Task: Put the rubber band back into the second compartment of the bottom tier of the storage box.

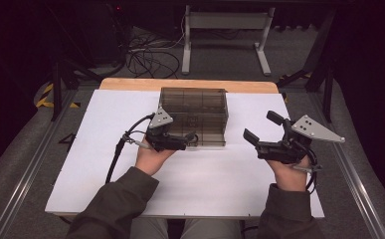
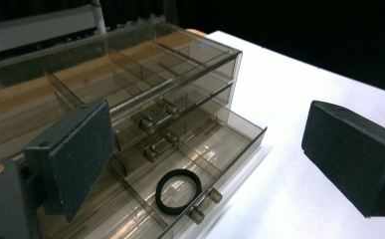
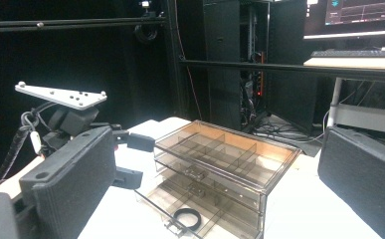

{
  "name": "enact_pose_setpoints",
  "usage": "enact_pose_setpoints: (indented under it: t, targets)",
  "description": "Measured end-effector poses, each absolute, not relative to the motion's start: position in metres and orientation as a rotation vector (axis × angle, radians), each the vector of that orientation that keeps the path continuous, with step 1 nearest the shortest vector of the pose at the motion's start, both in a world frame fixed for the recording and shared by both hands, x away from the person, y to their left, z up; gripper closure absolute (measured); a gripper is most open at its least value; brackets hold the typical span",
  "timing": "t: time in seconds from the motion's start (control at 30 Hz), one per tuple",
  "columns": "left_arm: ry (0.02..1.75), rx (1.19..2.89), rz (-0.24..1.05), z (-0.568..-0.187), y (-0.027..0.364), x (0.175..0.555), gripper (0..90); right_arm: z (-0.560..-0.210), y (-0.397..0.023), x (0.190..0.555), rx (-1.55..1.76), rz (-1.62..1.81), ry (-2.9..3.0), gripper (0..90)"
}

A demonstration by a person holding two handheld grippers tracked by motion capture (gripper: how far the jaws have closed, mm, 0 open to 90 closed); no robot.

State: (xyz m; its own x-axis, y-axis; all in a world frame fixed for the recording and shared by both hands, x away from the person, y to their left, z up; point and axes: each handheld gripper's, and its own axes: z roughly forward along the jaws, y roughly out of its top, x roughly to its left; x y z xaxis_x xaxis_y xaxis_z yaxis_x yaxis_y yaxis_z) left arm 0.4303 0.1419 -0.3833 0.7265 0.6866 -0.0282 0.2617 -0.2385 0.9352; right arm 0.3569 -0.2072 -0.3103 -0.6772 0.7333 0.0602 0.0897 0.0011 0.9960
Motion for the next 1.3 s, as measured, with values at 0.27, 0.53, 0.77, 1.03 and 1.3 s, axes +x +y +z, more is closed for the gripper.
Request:
enact_pose_setpoints:
  t: [0.27,0.53,0.77,1.03,1.3]
  targets:
    - [0.726,1.773,0.485,-0.375,0.149,0.425,6.7,-0.311,-0.206,0.357,0.846,1.722,1.797,2.3]
    - [0.702,1.741,0.491,-0.366,0.156,0.417,6.6,-0.311,-0.205,0.357,0.844,1.718,1.799,2.3]
    - [0.689,1.718,0.503,-0.358,0.165,0.411,6.5,-0.312,-0.204,0.358,0.845,1.716,1.8,2.3]
    - [0.681,1.695,0.512,-0.35,0.177,0.403,6.2,-0.313,-0.203,0.359,0.846,1.712,1.805,2.3]
    - [0.675,1.667,0.517,-0.346,0.189,0.395,5.9,-0.313,-0.203,0.359,0.845,1.708,1.807,2.3]
